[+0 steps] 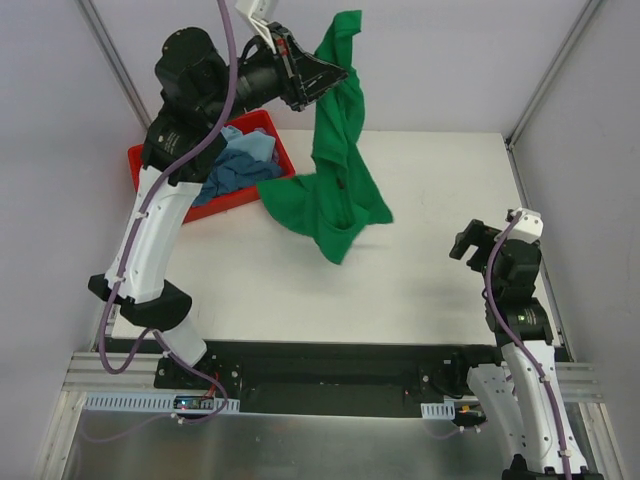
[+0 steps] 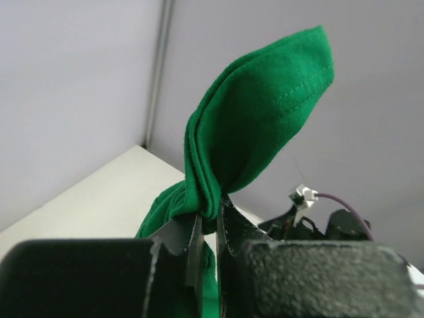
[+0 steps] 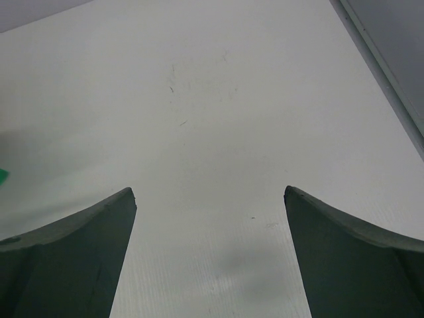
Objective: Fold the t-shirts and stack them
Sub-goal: Move the tshirt to the center of the board
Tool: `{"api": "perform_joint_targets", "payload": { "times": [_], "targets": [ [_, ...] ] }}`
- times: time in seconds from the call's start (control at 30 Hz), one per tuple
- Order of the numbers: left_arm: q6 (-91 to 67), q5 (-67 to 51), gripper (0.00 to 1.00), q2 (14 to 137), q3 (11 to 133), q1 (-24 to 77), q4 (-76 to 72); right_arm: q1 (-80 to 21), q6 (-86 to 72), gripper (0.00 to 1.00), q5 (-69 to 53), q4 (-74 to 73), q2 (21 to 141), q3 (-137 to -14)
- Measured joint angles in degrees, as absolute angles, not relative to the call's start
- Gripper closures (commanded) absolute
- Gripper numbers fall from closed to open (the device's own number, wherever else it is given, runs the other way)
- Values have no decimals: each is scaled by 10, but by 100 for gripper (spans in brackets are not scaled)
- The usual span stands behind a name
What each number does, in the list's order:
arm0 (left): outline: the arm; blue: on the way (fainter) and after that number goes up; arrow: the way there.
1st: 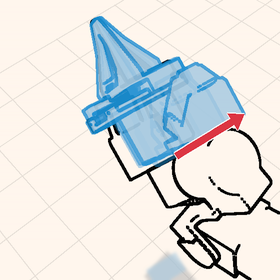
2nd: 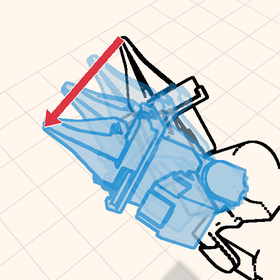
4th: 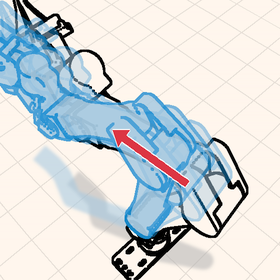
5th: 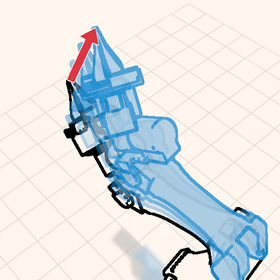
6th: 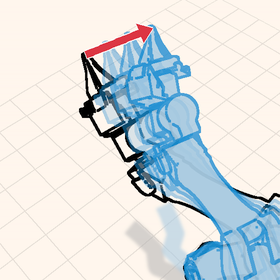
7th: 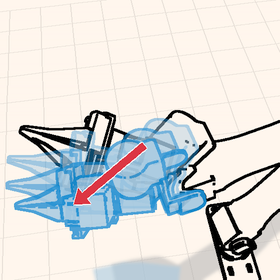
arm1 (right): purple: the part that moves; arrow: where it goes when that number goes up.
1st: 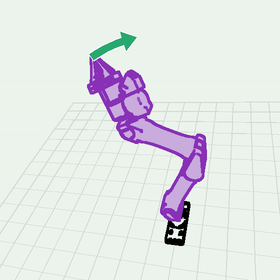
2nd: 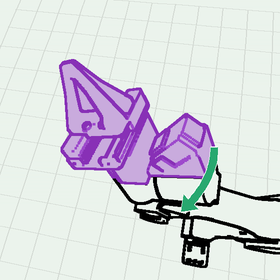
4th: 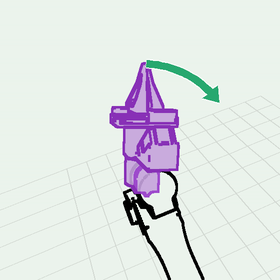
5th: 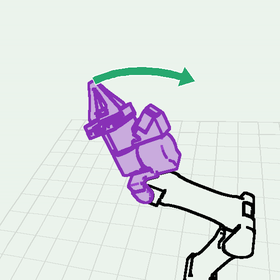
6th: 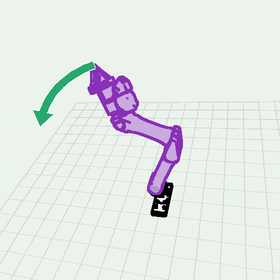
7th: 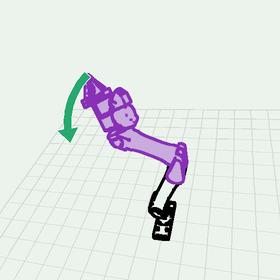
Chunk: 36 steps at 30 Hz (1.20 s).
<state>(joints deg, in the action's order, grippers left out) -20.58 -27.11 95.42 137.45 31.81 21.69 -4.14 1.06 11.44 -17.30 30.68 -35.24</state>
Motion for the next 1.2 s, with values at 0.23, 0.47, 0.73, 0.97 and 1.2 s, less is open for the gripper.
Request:
{"api": "perform_joint_targets", "payload": {
  "times": [0.23,0.47,0.73,0.97,1.2],
  "targets": [
    [-232,-262,100,966,1307,338,181,-41,7,4,120,-175,307,-352],
    [-239,-119,92,908,1006,337,152,-41,6,4,119,-200,331,-354],
    [-280,13,97,898,736,322,196,-42,2,4,54,-221,416,-369],
    [-303,53,100,895,686,318,202,-43,-18,1,-53,-229,516,-387],
    [-308,68,100,895,676,318,202,-47,-43,8,-78,-227,609,-389]
  ]
}}
